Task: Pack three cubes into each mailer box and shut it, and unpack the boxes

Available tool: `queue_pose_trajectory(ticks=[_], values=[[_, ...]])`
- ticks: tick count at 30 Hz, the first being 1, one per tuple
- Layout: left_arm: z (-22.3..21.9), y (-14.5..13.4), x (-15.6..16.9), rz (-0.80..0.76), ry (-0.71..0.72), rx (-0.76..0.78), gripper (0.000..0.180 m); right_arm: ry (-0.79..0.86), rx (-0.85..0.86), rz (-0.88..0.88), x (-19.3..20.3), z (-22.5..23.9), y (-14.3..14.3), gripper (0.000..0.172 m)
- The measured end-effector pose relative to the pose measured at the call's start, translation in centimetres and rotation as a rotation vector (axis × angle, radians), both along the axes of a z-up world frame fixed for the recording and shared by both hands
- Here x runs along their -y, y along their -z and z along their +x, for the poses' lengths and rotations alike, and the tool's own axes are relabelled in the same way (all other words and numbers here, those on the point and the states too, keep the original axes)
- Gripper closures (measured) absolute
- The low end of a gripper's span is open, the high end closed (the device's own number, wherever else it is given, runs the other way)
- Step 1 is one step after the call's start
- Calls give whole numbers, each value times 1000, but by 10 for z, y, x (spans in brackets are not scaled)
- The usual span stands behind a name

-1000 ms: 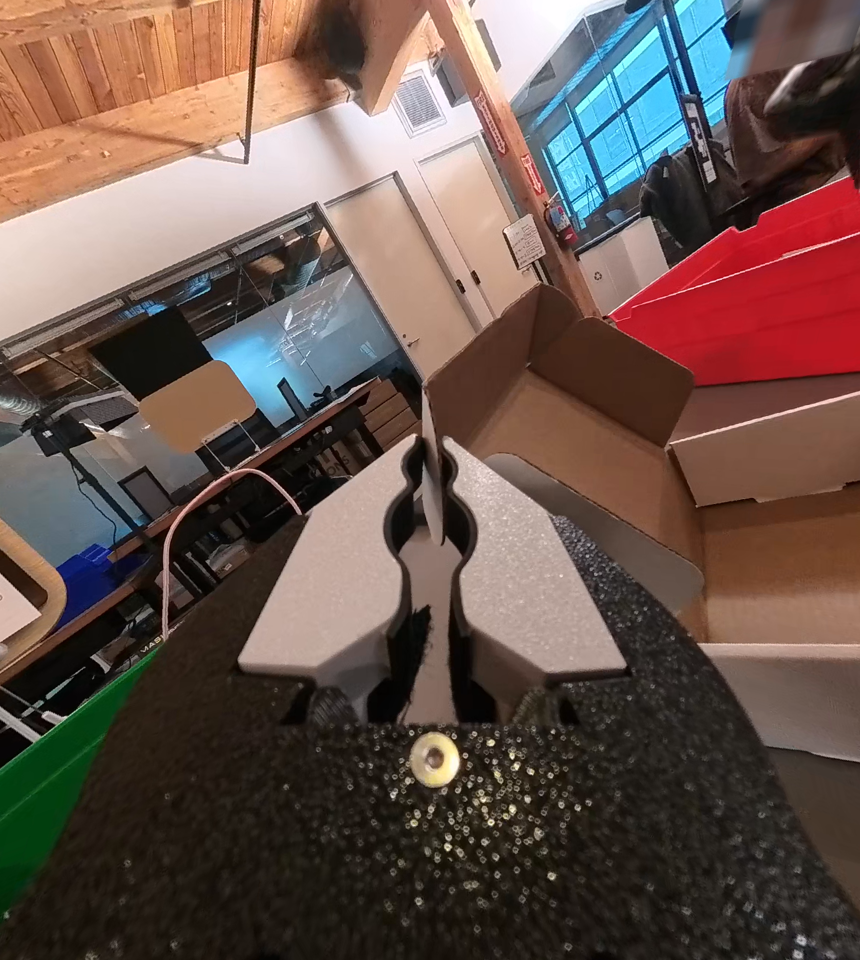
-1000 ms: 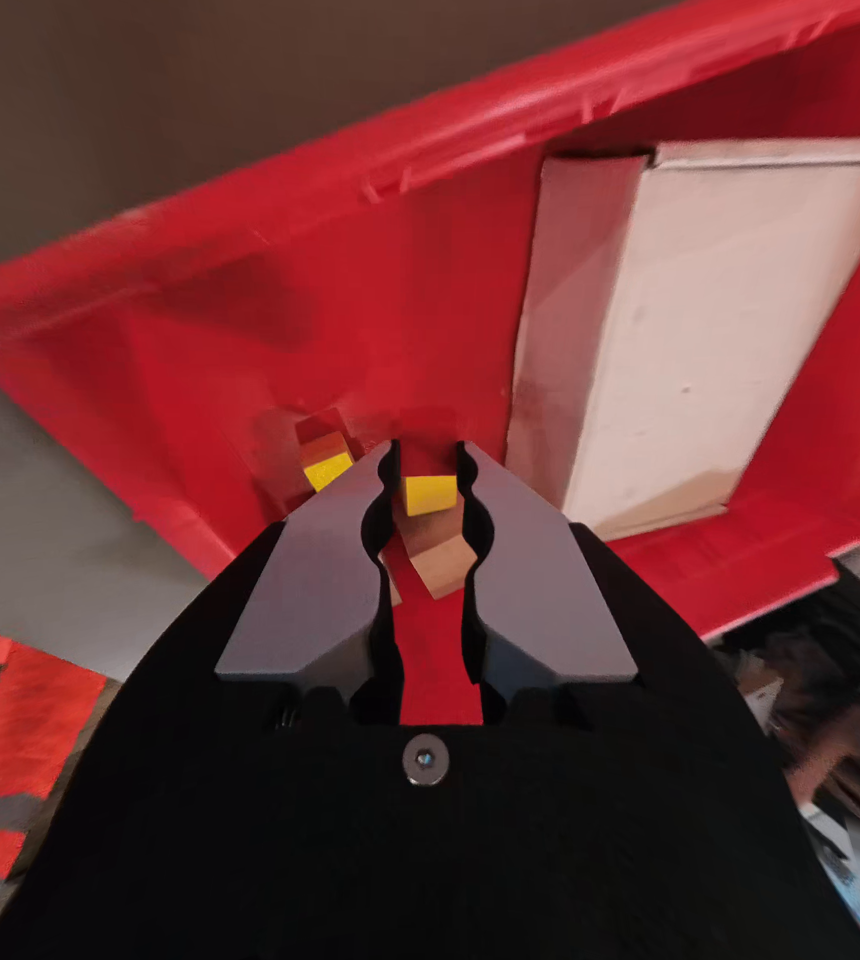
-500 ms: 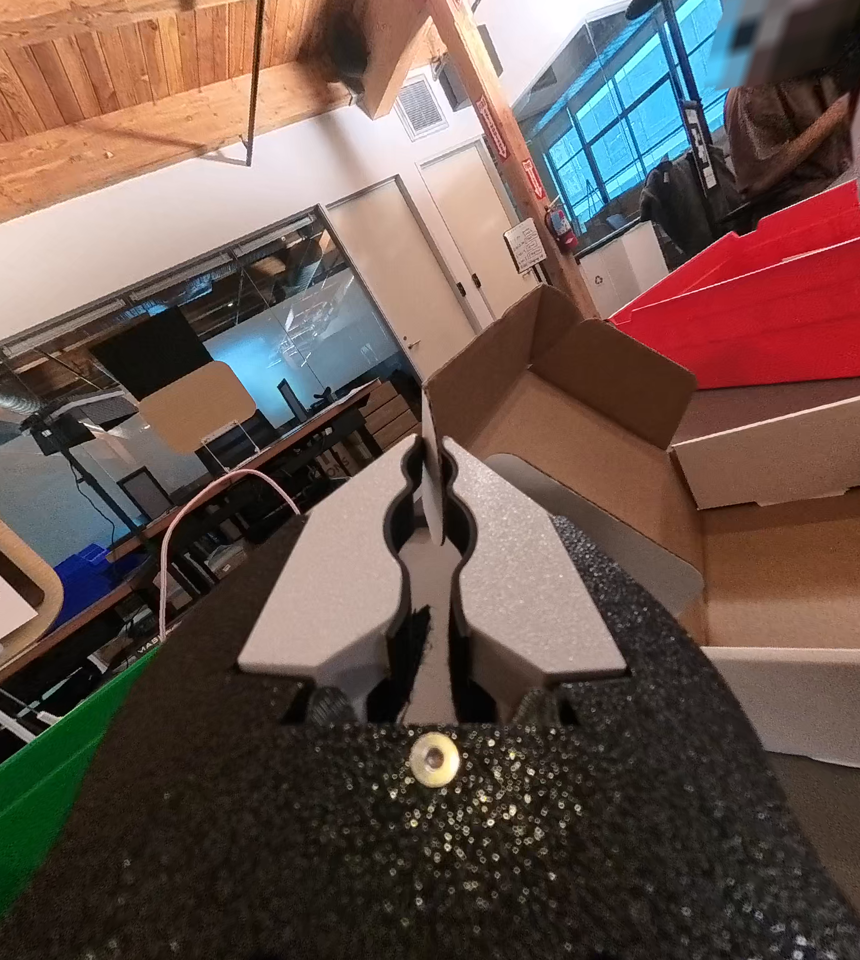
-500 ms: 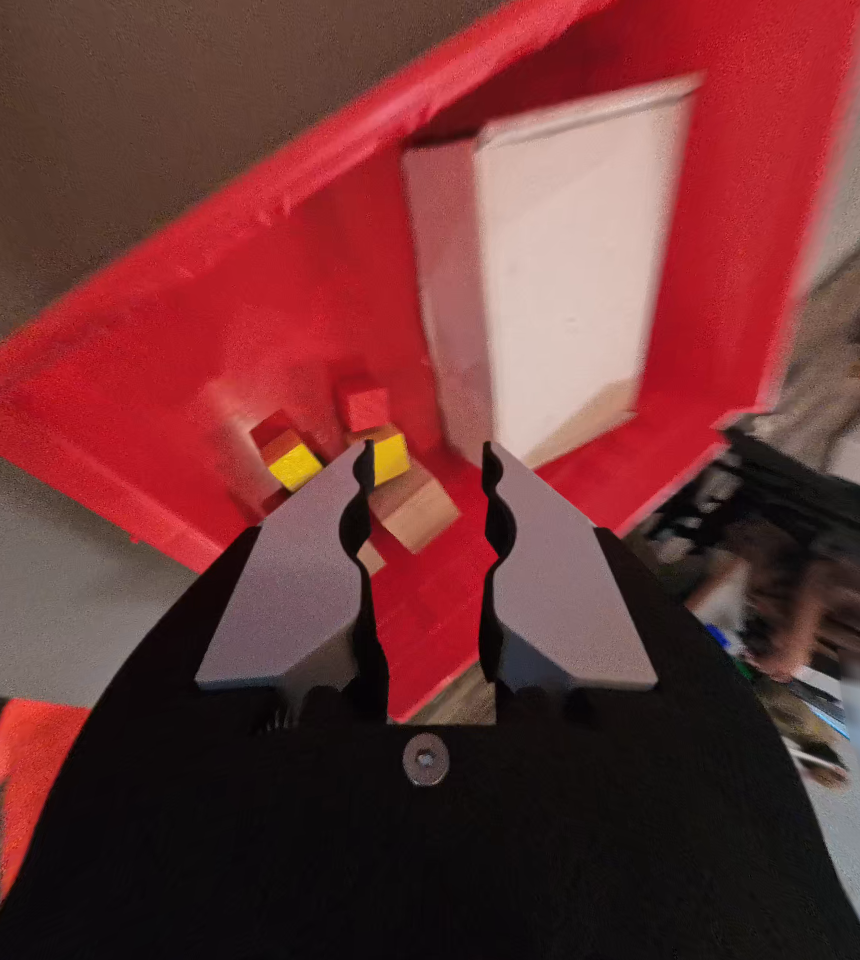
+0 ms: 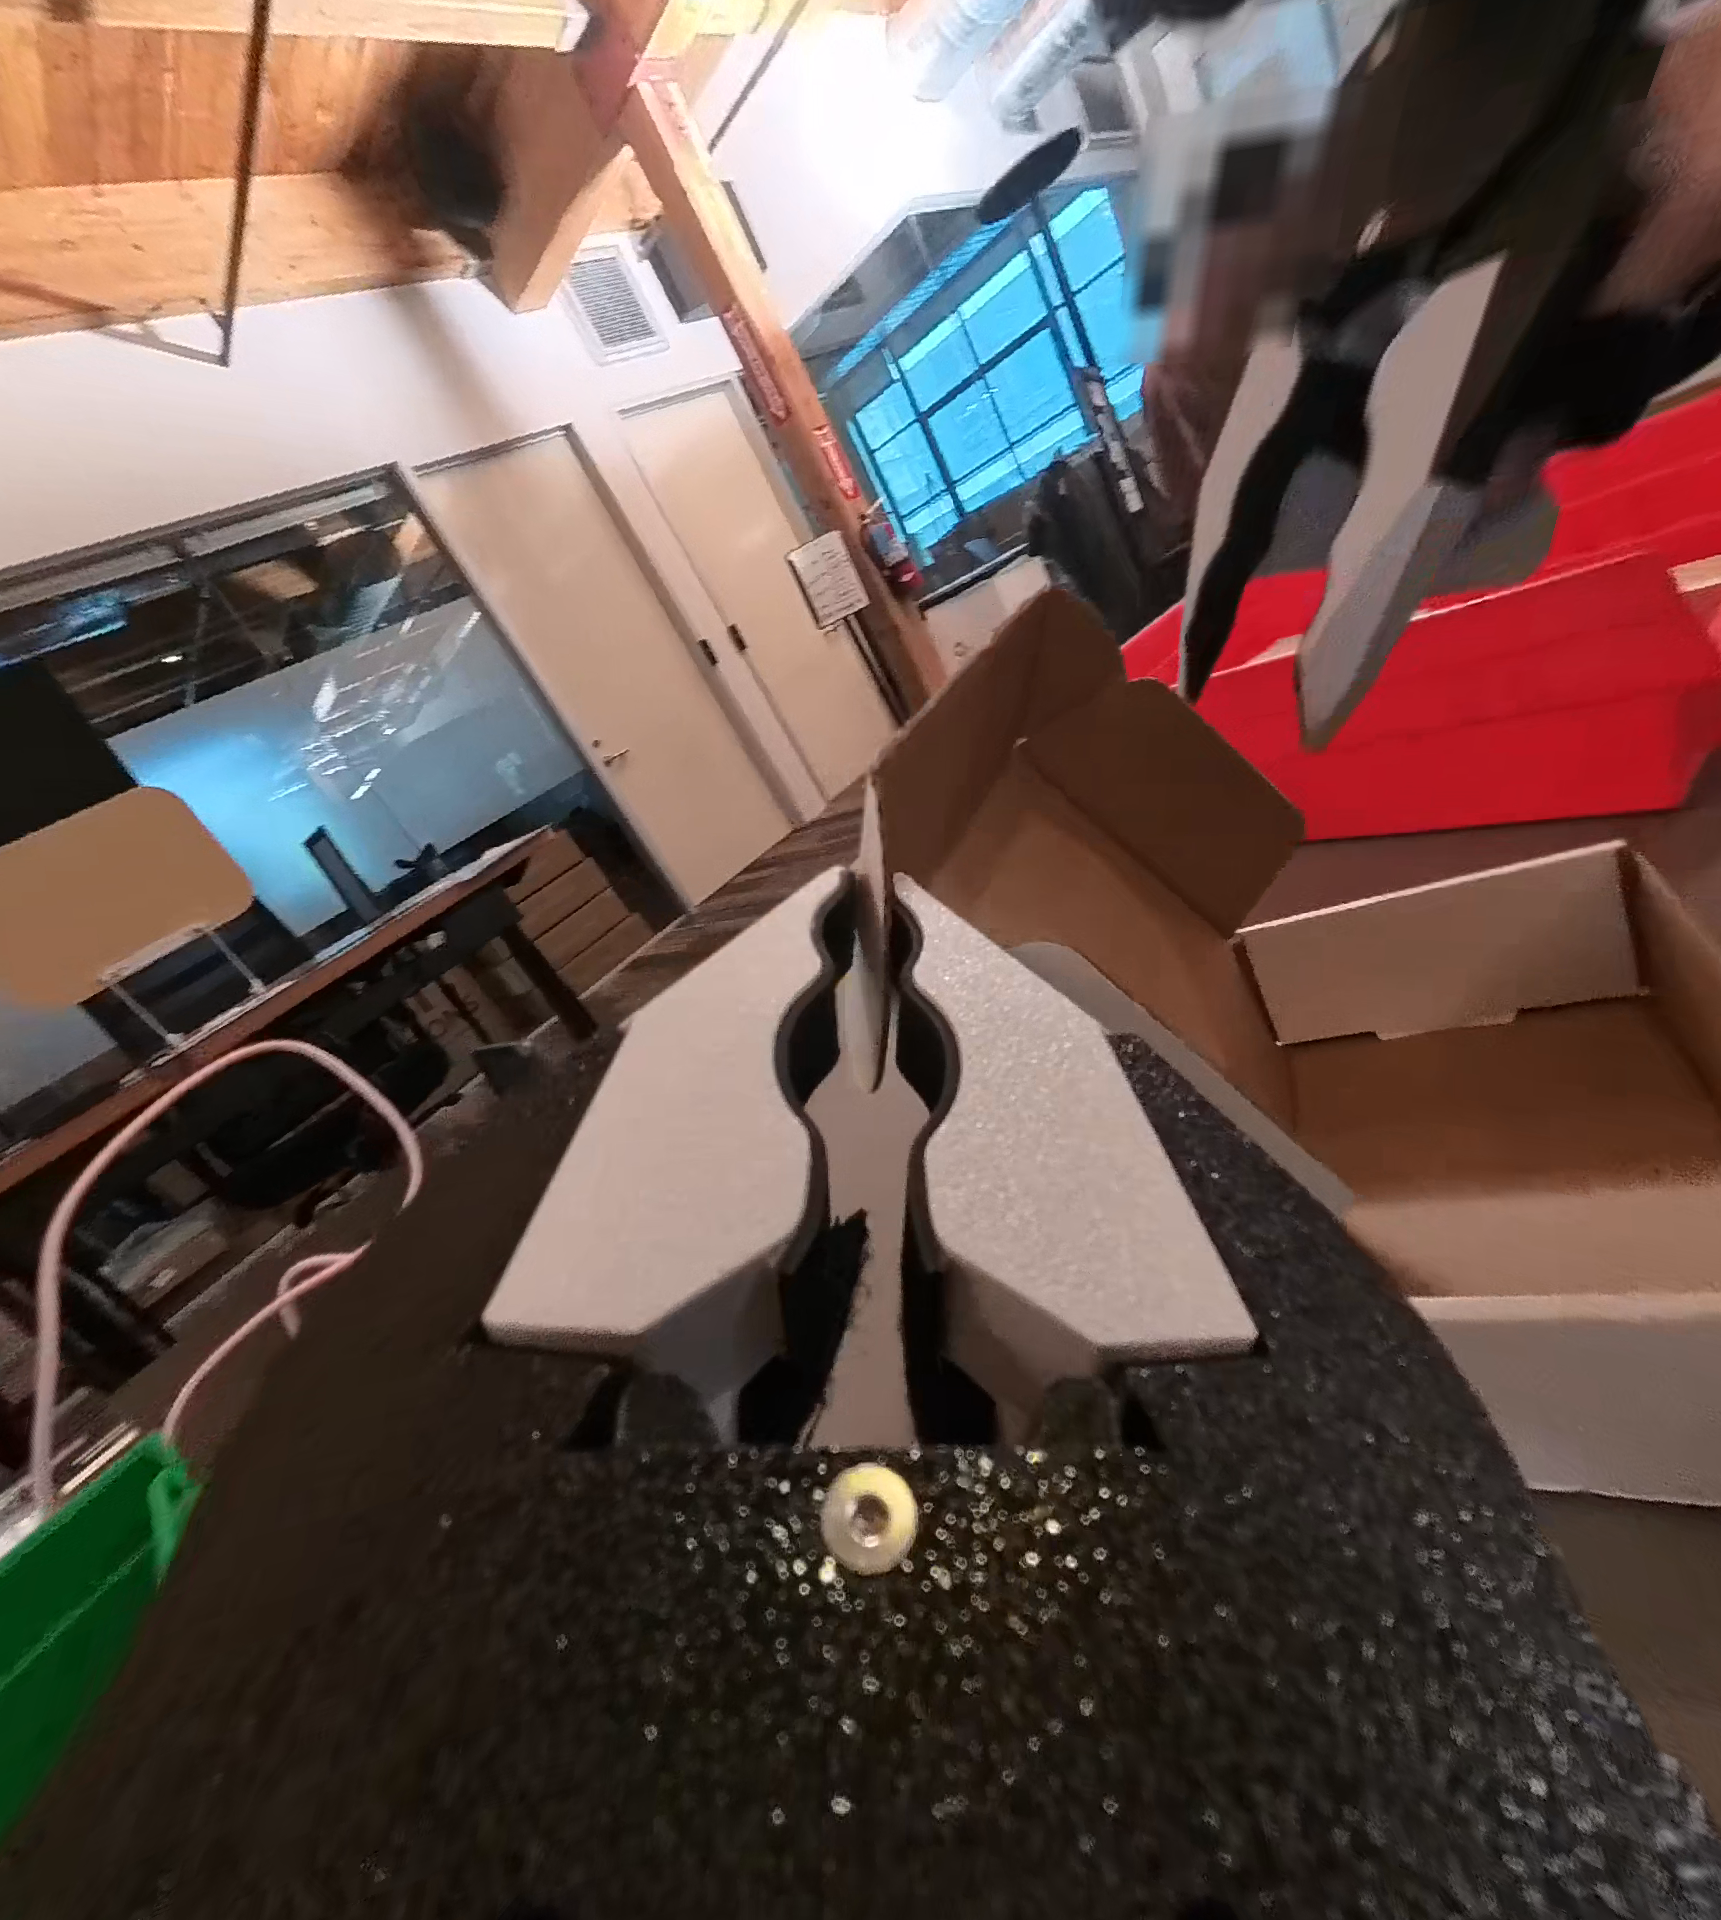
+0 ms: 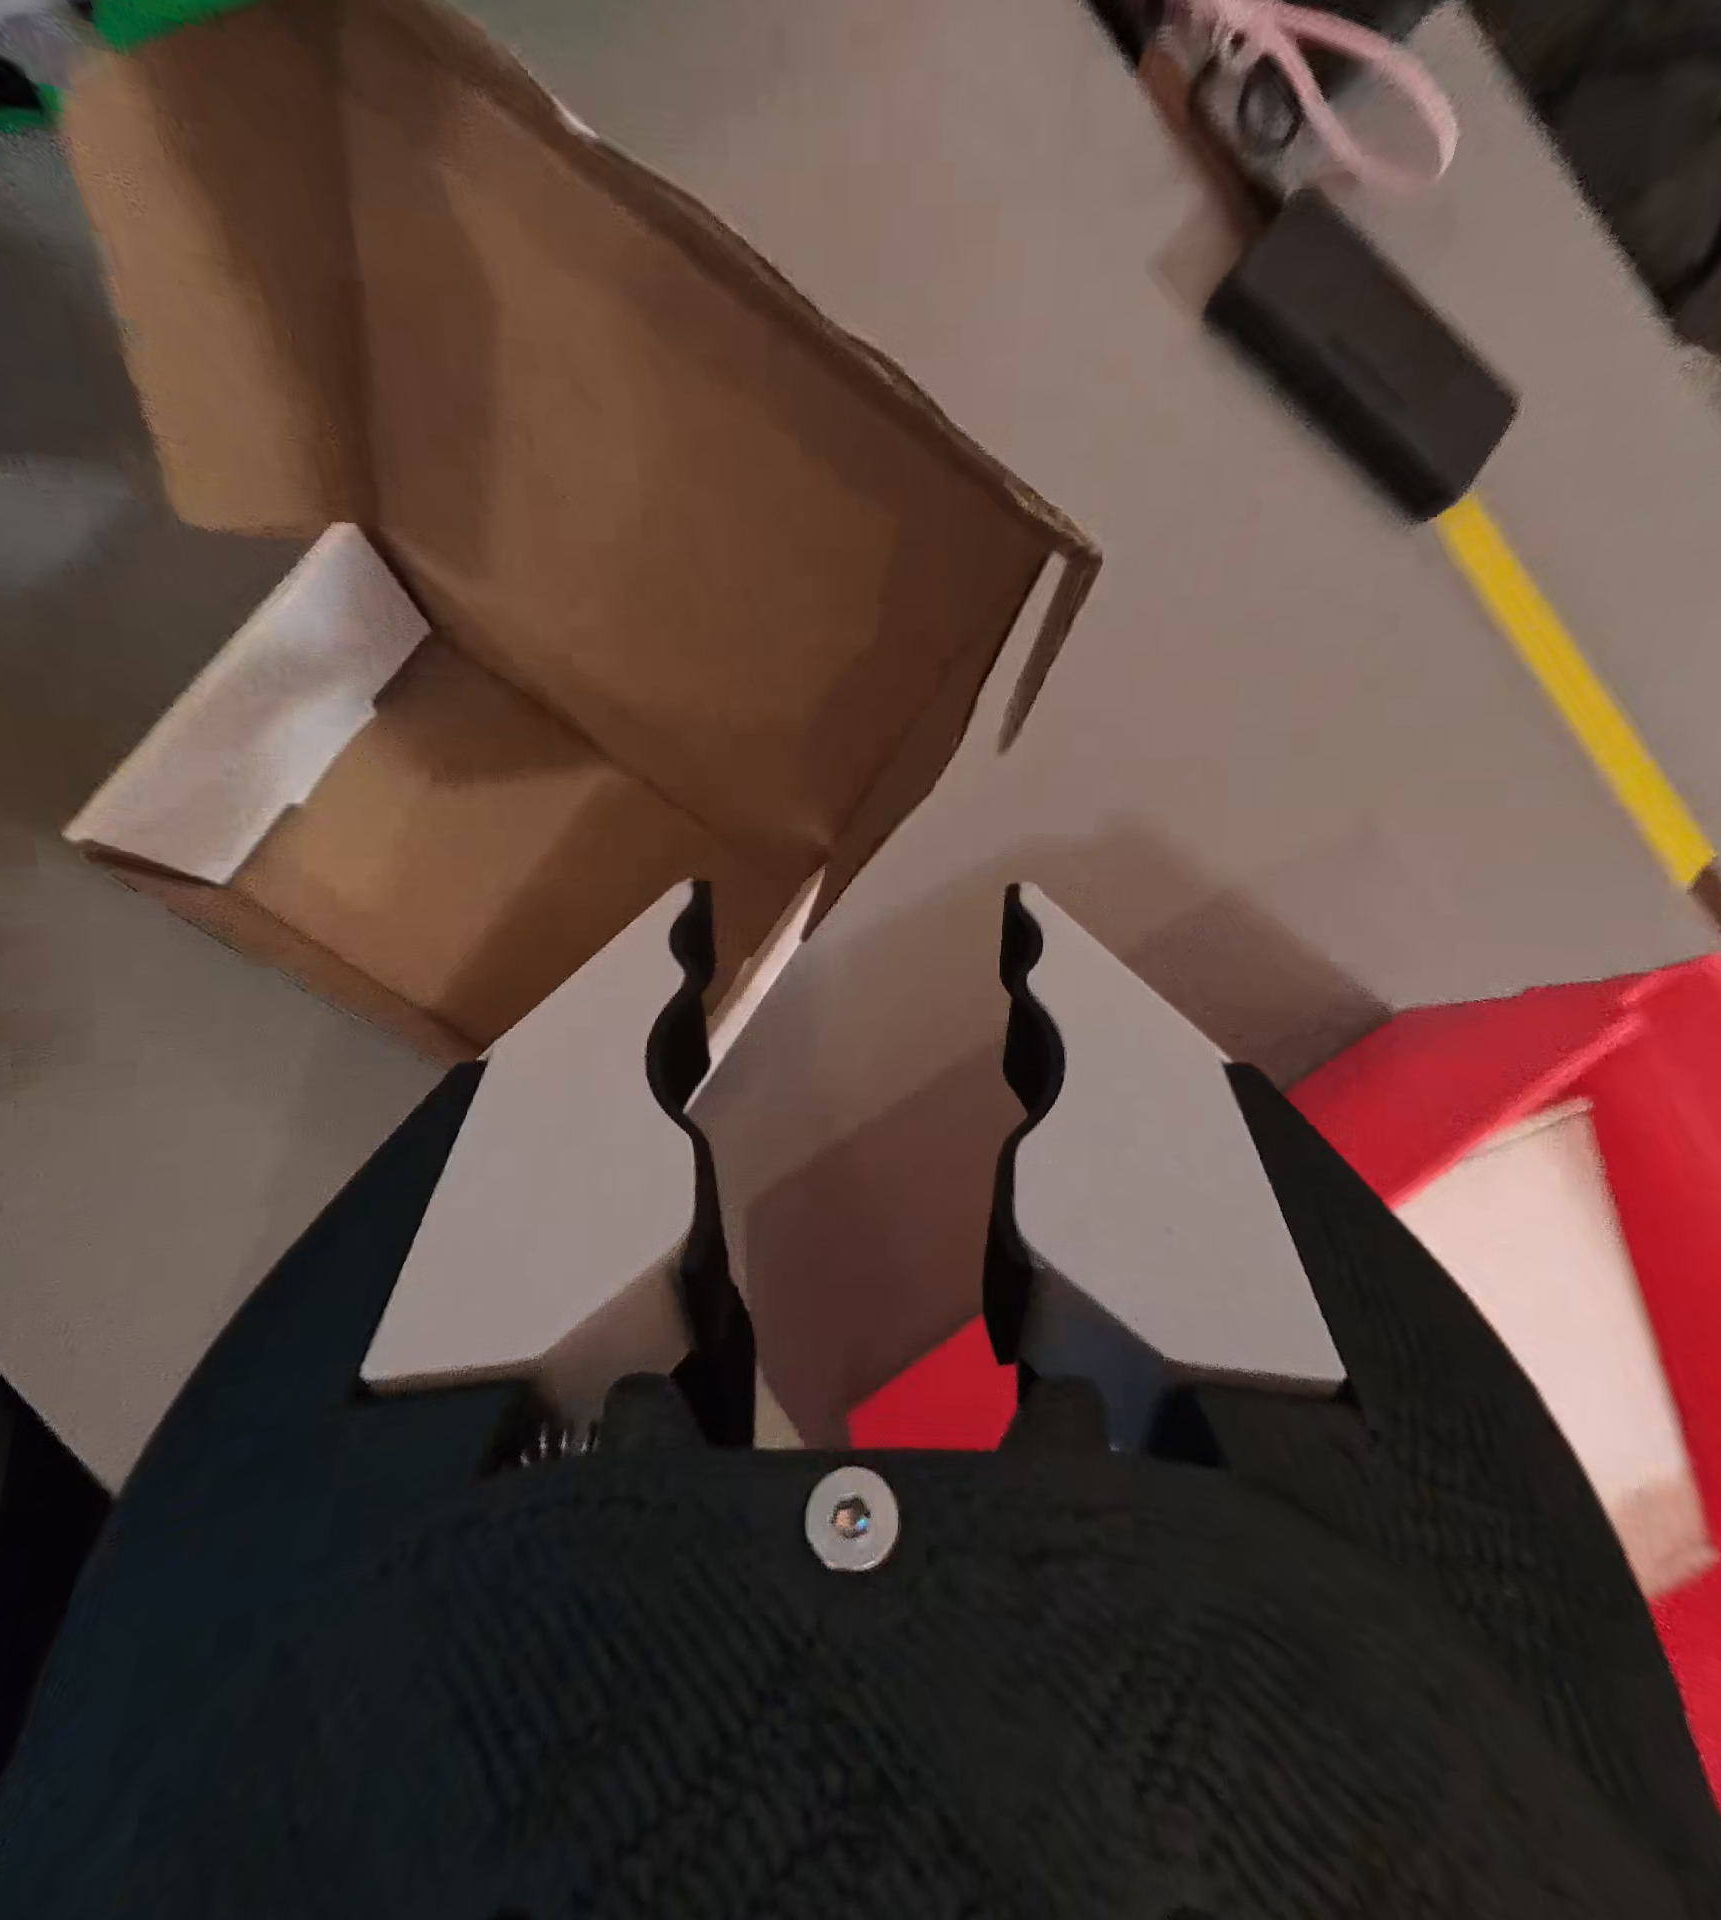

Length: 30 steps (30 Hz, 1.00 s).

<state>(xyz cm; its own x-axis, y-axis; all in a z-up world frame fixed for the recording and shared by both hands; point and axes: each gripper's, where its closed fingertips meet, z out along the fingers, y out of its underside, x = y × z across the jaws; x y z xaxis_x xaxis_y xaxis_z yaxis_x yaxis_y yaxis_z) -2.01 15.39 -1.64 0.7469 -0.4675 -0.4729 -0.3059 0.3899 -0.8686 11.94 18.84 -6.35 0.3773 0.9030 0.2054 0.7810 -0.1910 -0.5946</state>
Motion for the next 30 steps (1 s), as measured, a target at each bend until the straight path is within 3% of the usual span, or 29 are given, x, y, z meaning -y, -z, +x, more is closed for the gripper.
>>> queue_pose_trajectory(ticks=[1,2,3,5,12,23,30], values=[[3,-1,2,-8,24,-4,179,7,-18,-27,0,-4,7,120],[5,-3,3,-12,42,-10,179,8,-63,-44,-1,-9,10,133],[7,-3,4,-22,47,-15,179,6,-124,-48,-1,-16,10,157],[5,-2,3,-74,24,-16,179,48,-188,20,-7,-16,9,166],[10,-4,26,-184,-64,79,178,139,-406,79,22,-11,9,165],[26,-2,66,-266,-114,352,175,196,-506,24,55,0,24,161],[29,-1,78,-247,-116,383,175,200,-544,70,65,1,29,161]])
